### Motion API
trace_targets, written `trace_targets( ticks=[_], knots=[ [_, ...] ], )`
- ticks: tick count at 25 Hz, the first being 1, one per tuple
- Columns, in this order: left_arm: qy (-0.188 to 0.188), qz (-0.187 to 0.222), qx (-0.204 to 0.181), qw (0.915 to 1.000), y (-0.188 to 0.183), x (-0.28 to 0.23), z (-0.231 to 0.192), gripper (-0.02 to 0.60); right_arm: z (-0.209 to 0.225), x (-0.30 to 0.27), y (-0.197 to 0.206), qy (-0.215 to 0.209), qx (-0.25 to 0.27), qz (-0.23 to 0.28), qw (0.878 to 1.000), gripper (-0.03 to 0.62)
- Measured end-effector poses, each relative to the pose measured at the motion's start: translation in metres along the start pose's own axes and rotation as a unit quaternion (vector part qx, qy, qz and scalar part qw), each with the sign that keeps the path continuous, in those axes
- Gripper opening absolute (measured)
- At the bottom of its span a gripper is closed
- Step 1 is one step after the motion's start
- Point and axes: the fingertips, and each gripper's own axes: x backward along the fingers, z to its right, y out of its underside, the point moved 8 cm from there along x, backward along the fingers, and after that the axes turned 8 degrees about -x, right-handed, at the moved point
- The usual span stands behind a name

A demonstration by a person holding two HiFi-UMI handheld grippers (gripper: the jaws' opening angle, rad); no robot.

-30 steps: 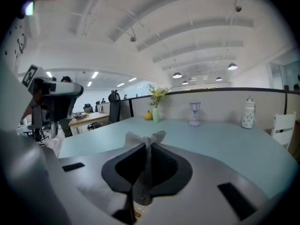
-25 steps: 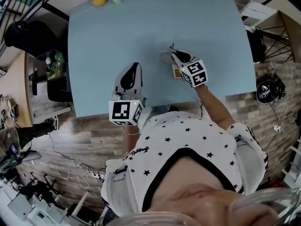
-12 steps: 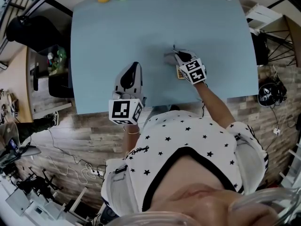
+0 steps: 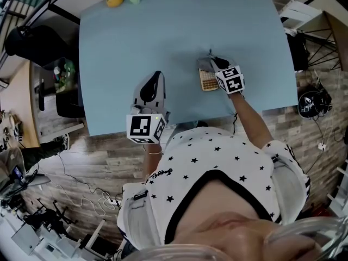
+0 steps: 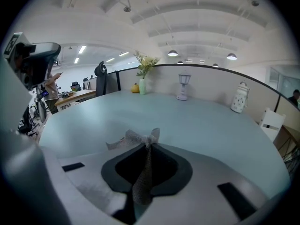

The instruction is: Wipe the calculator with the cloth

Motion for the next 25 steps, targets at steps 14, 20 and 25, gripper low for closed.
trace_targets(
  ticks=[14, 20, 25],
  knots=[
    [0.009, 0.001, -0.003, 1.0000, -0.001, 0.001, 0.010, 0.031, 0.024, 0.010, 0.027, 0.040, -0.033, -0.011, 0.999, 0.031],
    [0.008, 0.004, -0.002, 1.0000, 0.000, 0.008, 0.010, 0.031, 0.012, 0.022, 0.008, 0.028, -0.038, 0.033, 0.998, 0.031],
    [0.008, 0.005, 0.002, 1.0000, 0.000, 0.012, 0.013, 0.031, -0.018, 0.024, -0.007, -0.019, -0.022, 0.058, 0.998, 0.031]
  ],
)
